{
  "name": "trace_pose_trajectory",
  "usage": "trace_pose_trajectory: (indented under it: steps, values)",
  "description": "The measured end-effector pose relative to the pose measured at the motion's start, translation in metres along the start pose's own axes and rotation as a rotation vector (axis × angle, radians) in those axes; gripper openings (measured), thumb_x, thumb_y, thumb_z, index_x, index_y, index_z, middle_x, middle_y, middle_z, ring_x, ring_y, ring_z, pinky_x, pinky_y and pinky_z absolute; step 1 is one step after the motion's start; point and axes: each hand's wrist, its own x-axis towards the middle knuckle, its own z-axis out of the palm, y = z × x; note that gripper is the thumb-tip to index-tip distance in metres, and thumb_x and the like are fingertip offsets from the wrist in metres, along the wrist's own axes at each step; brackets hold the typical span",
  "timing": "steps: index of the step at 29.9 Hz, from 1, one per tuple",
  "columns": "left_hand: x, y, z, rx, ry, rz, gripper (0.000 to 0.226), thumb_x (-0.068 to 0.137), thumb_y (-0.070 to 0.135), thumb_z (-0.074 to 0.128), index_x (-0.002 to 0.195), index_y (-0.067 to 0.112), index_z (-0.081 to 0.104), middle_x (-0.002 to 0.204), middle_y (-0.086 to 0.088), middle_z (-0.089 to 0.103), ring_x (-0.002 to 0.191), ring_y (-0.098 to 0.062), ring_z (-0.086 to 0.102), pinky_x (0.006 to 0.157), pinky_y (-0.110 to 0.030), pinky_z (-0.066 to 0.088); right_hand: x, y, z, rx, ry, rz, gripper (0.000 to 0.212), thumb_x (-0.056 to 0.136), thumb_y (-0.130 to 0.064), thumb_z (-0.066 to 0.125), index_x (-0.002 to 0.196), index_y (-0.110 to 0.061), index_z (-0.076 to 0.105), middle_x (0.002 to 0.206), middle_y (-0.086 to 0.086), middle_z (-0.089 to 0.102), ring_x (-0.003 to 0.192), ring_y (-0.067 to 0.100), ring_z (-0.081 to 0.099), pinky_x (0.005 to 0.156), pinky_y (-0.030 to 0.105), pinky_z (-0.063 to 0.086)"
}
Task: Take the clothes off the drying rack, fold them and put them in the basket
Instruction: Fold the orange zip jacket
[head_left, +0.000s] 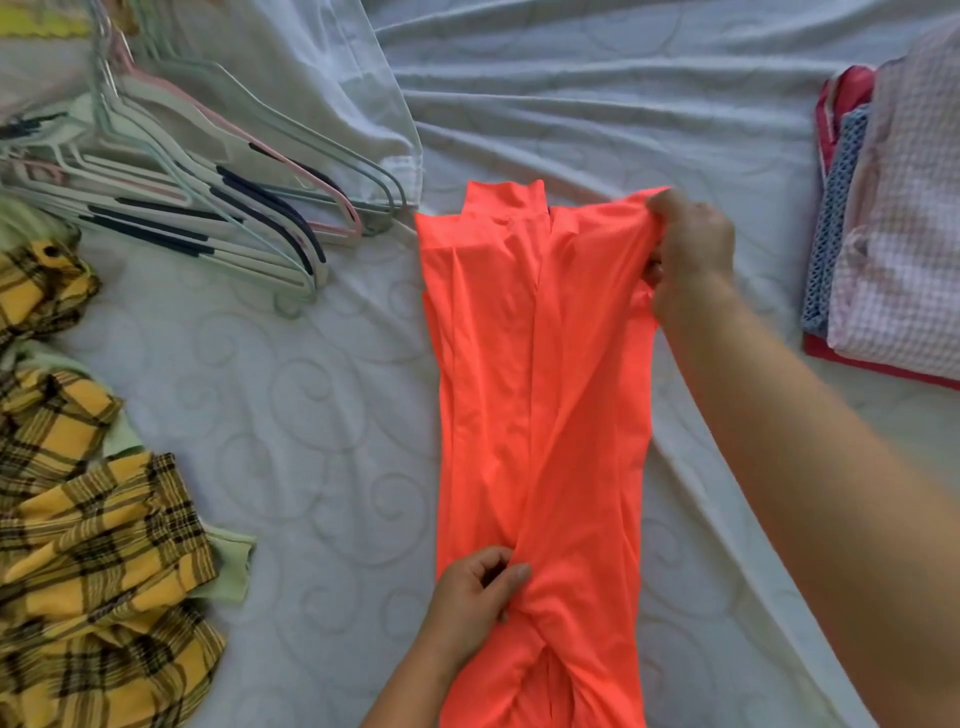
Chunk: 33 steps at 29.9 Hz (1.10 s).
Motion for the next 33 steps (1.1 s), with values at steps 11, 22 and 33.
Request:
trace_pose_trajectory:
  steps: [11,22,33]
  values:
    - [0.006,0.006,-0.005,-0.002,0.035,-0.042,0.036,0.064,0.051,0.059,0.068,0.015,0.059,0.044,0.008,0.046,0.042,-0.005,0.042,0.049,-0.017,0.034,0.013,0.027,0.033,-0.633,-0.299,-0.408,0.032,0.091,-0.012,0.053,0.119,0.003,0.049,0.106,0.008,0.055,0.100,0.018,0.050,0.097,0.028,0.035]
    - [-0.013,0.004,-0.003,-0.041,0.069,-0.121,0.022,0.090,0.013,0.057,0.069,0.013,0.059,0.041,0.004,0.045,0.036,0.000,0.037,0.044,-0.013,0.030,-0.044,0.130,-0.080,-1.379,-0.346,-0.889,0.062,0.091,-0.045,0.031,0.142,-0.009,0.035,0.150,0.015,0.030,0.139,0.026,0.025,0.113,0.036,0.006]
    - [-0.046,-0.026,-0.007,0.127,0.690,-0.119,0.037,0.074,0.014,0.076,0.100,0.009,0.051,0.092,-0.008,0.054,0.079,-0.023,0.053,0.077,-0.032,0.046,-0.156,0.176,-0.154,-1.120,-0.207,-0.566,0.057,0.084,-0.040,0.042,0.122,0.002,0.053,0.126,0.024,0.052,0.118,0.034,0.043,0.101,0.038,0.026]
